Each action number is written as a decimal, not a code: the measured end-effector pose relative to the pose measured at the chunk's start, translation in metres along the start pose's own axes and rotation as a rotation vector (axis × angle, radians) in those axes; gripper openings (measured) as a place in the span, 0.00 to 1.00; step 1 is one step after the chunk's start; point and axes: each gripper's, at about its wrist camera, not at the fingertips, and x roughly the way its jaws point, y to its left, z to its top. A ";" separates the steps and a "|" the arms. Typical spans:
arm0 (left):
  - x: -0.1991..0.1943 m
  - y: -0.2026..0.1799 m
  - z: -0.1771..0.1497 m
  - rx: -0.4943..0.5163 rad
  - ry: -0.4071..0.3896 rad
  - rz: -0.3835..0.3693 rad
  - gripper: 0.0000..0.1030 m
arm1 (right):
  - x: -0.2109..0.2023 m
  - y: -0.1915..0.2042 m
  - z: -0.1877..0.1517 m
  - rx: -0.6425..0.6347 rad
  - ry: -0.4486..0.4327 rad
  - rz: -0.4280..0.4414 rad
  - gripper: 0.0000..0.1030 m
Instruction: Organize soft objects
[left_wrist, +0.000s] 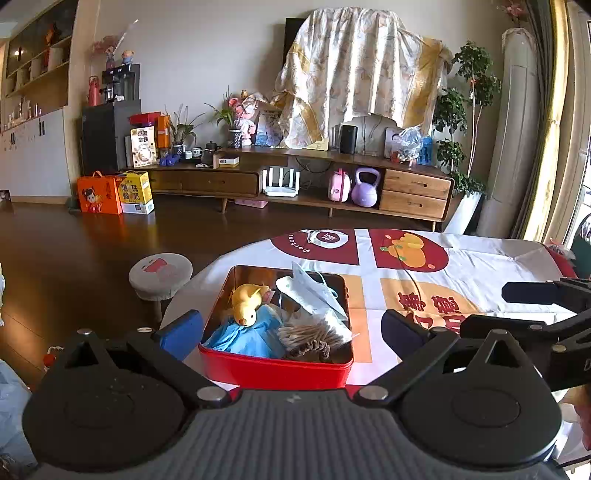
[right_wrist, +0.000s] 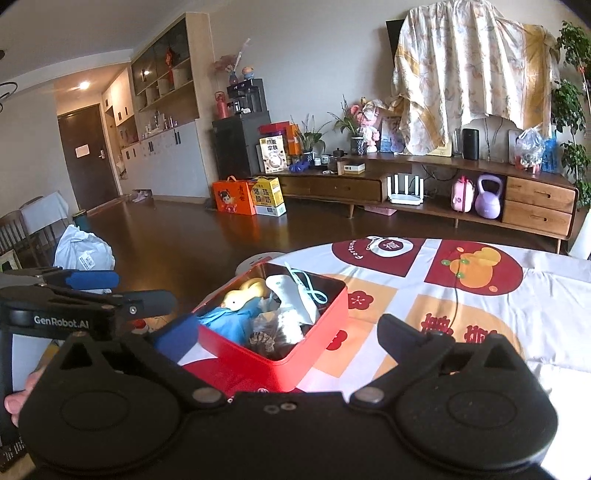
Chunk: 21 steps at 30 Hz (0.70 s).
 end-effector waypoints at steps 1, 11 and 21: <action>0.001 0.000 0.000 -0.003 0.003 0.000 1.00 | 0.000 0.000 0.000 0.000 0.000 0.002 1.00; 0.001 0.001 -0.003 -0.026 0.012 -0.018 1.00 | 0.000 0.001 -0.001 -0.013 0.005 -0.001 1.00; 0.000 -0.001 -0.004 -0.027 0.021 -0.028 1.00 | 0.001 0.000 -0.002 -0.009 0.010 0.000 1.00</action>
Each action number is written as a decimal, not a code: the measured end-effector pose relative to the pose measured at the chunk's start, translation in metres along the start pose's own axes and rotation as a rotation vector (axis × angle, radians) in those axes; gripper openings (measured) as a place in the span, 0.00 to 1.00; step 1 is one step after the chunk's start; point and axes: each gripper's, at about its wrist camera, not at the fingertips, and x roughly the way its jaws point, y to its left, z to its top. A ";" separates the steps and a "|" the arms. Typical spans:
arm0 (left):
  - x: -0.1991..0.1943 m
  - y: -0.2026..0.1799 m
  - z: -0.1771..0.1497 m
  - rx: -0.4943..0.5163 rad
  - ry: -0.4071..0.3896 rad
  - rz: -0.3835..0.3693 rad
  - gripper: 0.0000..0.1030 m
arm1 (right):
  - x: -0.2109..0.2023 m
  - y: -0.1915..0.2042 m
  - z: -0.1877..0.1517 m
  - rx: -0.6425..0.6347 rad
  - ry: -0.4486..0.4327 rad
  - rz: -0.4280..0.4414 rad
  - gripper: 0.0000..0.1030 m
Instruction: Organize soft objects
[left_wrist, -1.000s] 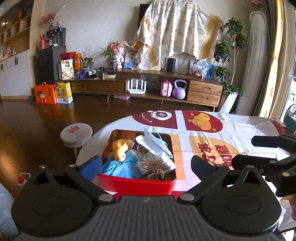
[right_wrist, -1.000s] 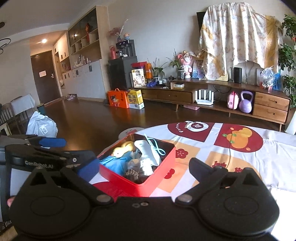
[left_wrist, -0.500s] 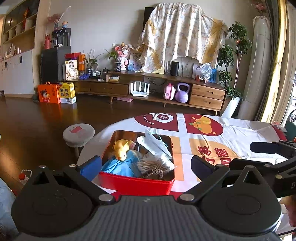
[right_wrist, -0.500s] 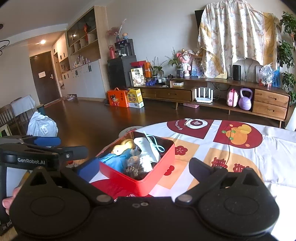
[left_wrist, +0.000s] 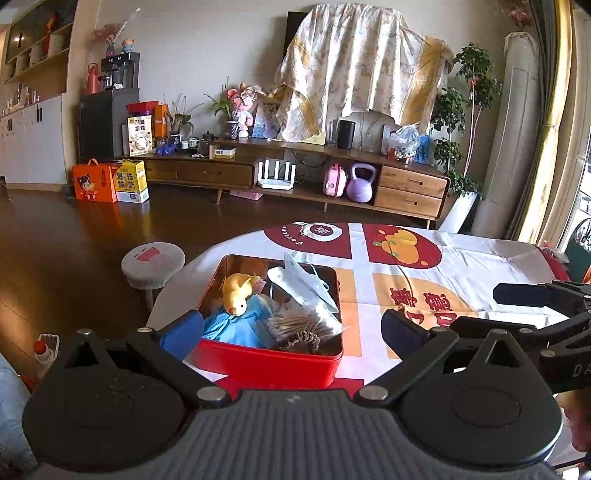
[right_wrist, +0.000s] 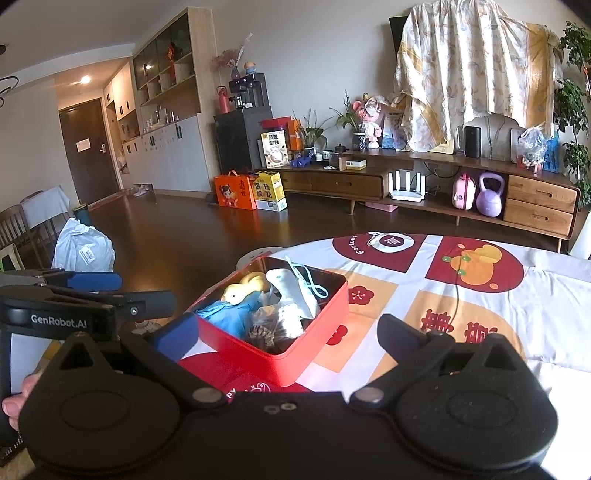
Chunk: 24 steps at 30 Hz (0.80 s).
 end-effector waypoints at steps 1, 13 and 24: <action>0.000 0.000 0.000 0.000 0.001 -0.002 1.00 | 0.001 0.000 -0.002 0.002 0.001 0.001 1.00; 0.004 -0.002 -0.003 -0.012 0.009 -0.005 1.00 | 0.003 0.002 -0.009 -0.001 0.010 0.003 1.00; 0.002 -0.004 -0.006 -0.011 0.001 -0.022 1.00 | -0.001 -0.001 -0.008 0.020 0.007 -0.019 1.00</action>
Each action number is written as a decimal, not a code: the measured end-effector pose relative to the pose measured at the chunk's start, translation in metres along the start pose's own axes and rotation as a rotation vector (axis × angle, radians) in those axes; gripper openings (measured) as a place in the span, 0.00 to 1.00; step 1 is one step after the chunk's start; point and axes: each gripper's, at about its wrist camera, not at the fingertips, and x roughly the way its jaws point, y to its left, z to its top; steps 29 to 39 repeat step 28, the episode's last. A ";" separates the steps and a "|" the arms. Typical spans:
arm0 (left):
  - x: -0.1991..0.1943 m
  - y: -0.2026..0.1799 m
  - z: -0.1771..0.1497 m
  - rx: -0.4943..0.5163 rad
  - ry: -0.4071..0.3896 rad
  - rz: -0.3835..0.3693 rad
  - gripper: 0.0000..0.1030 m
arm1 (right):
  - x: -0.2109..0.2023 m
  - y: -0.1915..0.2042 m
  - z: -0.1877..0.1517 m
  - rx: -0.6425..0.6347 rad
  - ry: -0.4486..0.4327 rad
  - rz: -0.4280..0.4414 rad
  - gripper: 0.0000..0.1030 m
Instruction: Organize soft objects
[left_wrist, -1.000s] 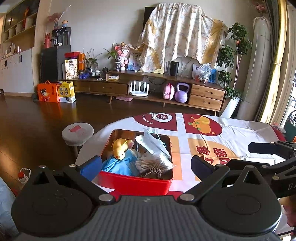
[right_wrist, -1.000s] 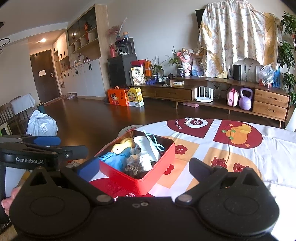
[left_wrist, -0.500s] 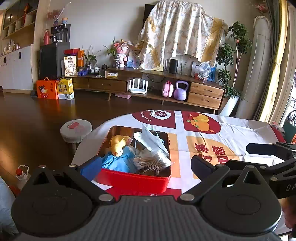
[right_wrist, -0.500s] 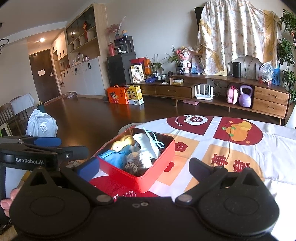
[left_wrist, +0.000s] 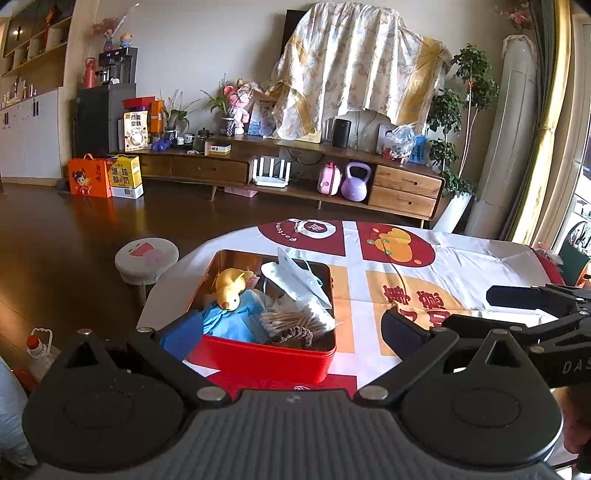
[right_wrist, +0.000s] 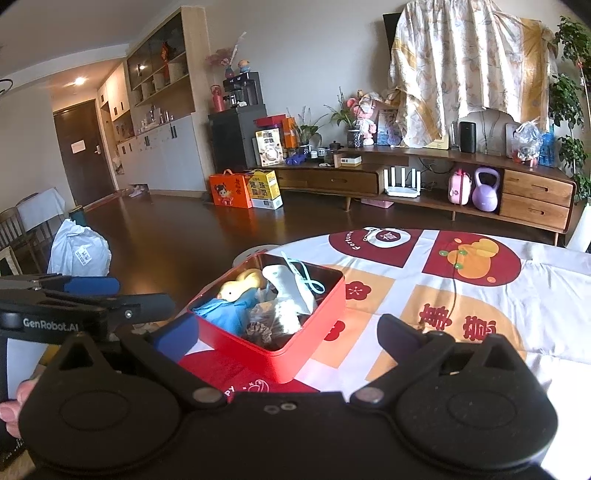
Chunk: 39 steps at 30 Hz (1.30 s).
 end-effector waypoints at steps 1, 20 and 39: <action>-0.001 0.000 0.000 0.001 -0.002 -0.003 1.00 | 0.000 -0.001 0.000 0.003 0.000 -0.003 1.00; -0.011 -0.001 -0.001 0.010 -0.034 0.009 1.00 | -0.004 0.003 0.006 0.004 -0.002 0.006 1.00; -0.011 0.000 0.000 0.001 -0.020 0.010 1.00 | -0.006 0.004 0.005 0.007 -0.006 0.000 1.00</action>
